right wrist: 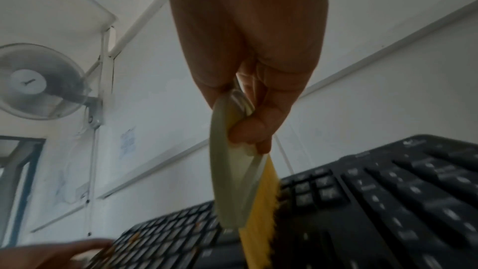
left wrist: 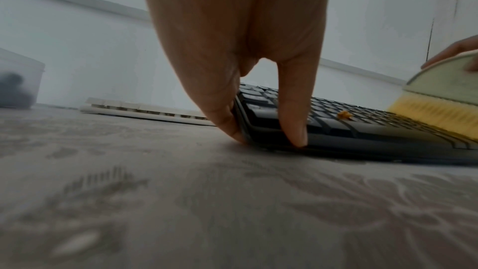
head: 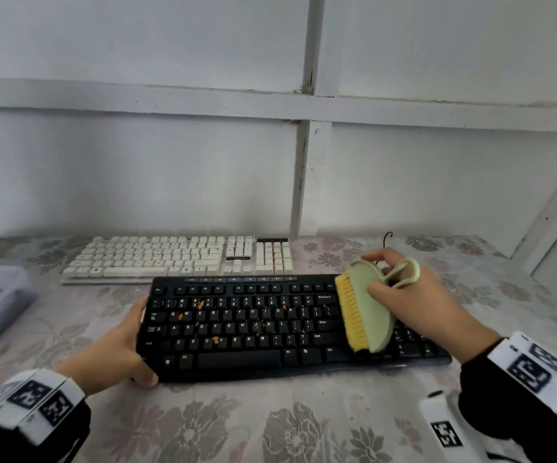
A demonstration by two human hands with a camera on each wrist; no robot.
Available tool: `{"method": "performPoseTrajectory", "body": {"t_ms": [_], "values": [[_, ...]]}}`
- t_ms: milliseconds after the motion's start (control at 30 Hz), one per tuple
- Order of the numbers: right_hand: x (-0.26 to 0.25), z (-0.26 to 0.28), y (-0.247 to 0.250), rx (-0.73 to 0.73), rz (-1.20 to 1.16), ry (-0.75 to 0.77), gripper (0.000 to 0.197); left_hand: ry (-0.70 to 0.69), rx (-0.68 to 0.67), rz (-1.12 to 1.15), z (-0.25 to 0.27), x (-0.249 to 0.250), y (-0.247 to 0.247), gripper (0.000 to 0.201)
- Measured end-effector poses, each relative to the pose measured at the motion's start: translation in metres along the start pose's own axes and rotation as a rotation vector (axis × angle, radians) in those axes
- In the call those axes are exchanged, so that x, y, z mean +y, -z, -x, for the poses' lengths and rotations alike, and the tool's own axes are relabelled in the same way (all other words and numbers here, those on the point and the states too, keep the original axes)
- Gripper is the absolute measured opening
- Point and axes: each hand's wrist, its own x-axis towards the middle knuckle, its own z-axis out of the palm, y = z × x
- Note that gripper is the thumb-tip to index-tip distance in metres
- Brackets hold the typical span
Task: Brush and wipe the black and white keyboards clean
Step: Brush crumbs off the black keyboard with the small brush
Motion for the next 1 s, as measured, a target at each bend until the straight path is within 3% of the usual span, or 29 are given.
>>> {"method": "performPoseTrajectory", "body": {"t_ms": [233,400,533,733,867,1000], "values": [[0.002,0.039,0.006,-0.202,-0.036,-0.066,0.026,-0.011,-0.005,0.007,-0.003,-0.003,0.001,0.119],[-0.013,0.008,0.018,0.0,-0.104,0.022,0.014,-0.013,-0.018,-0.021,-0.001,0.0,0.0,0.116],[-0.019,-0.017,0.009,0.065,-0.13,0.047,0.025,-0.028,-0.012,-0.011,-0.002,-0.003,0.001,0.115],[-0.012,-0.01,-0.009,-0.026,-0.09,0.037,0.026,-0.044,-0.016,-0.027,-0.002,-0.005,0.002,0.11],[-0.007,0.018,-0.011,-0.161,-0.086,0.046,0.027,-0.046,-0.014,-0.019,-0.003,-0.005,0.001,0.107],[-0.005,0.036,-0.008,-0.317,-0.14,-0.045,0.03,-0.034,-0.012,-0.011,-0.004,-0.008,0.002,0.112]]}}
